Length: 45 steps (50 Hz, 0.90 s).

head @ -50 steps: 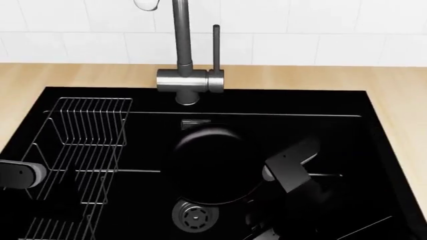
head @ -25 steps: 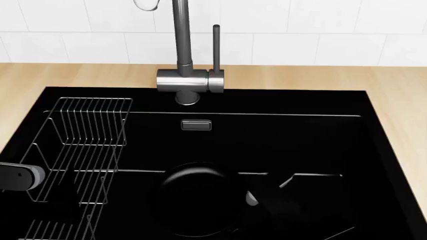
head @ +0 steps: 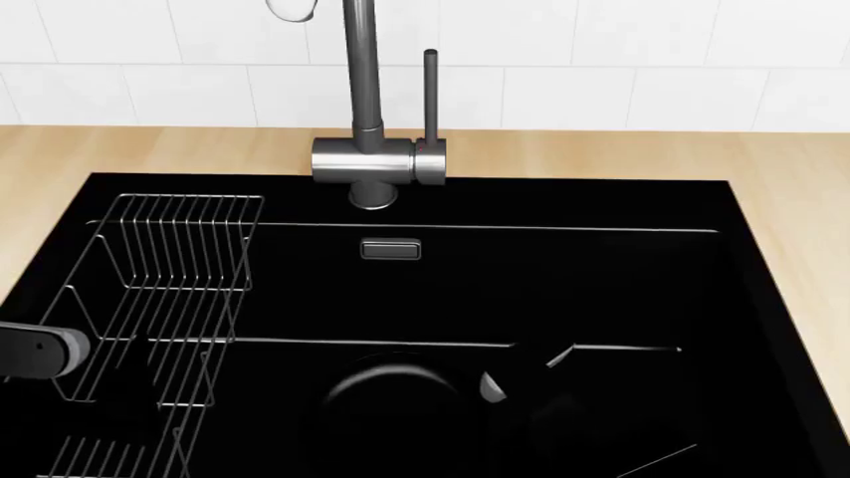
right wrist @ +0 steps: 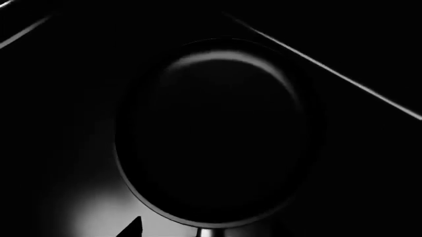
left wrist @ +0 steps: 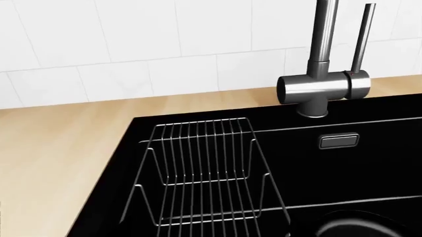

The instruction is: Pick the pan and sponge and place them into the sink. Then turn on the water.

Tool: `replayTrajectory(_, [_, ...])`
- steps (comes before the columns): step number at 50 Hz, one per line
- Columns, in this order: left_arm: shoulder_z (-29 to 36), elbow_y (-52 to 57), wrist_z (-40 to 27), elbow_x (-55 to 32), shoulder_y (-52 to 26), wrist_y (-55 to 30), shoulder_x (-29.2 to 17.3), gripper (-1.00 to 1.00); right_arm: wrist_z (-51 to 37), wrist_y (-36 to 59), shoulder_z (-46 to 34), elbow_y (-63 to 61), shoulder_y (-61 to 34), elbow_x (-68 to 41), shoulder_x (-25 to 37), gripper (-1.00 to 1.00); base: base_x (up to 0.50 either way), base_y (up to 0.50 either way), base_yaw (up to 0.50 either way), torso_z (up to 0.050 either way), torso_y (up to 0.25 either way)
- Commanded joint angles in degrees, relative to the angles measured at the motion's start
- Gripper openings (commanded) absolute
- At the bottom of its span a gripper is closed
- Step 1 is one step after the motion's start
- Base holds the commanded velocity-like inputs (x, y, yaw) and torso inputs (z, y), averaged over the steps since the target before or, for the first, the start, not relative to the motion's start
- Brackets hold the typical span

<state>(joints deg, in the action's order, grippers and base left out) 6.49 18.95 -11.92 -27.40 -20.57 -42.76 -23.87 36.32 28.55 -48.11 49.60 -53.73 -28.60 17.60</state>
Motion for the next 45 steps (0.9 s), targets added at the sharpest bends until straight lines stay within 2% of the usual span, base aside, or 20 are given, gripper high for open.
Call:
replayTrajectory(1, [0.05, -0.15, -0.08, -0.1, -0.2, 0.01, -0.17, 1.0, -3.45, 7.98, 1.64, -12.2, 0.01, -2.91, 4.64, 1.0, 0.0, 0.0, 0.0, 0.0, 0.0])
replayTrajectory(12, [0.21, -0.03, -0.48, -0.18, -0.31, -0.12, -0.06, 1.0, -14.24, 22.19, 7.09, -33.88, -0.44, -9.07, 12.47, 1.0, 0.0, 0.0, 0.0, 0.0, 0.0])
replayTrajectory(16, [0.4, -0.16, -0.41, 0.12, -0.25, 0.21, -0.33, 1.0, -19.39, 23.86, 10.61, -38.86, 0.08, -10.46, 14.23, 1.0, 0.0, 0.0, 0.0, 0.0, 0.0])
replayTrajectory(21, [-0.28, 0.48, -1.06, -0.09, -0.43, -0.06, -0.44, 1.0, -21.7, 25.97, 13.82, -45.62, 1.72, -13.83, 16.94, 1.0, 0.0, 0.0, 0.0, 0.0, 0.0])
replayTrajectory(27, [-0.11, -0.14, -2.49, 0.75, -1.57, -0.78, -0.26, 1.0, -29.08, 22.51, 19.66, -50.7, 6.34, -15.07, 17.22, 1.0, 0.0, 0.0, 0.0, 0.0, 0.0])
replayTrajectory(41, [-4.41, 2.66, -5.16, -0.34, -2.18, -3.44, -2.19, 1.0, -34.67, 11.7, 27.03, -56.78, 13.98, -14.09, 18.53, 1.0, 0.0, 0.0, 0.0, 0.0, 0.0])
replayTrajectory(45, [-5.61, 3.92, -6.95, -0.89, -4.02, -6.4, -2.77, 1.0, -36.59, 9.9, 29.47, -57.43, 14.94, -14.37, 18.52, 1.0, 0.0, 0.0, 0.0, 0.0, 0.0])
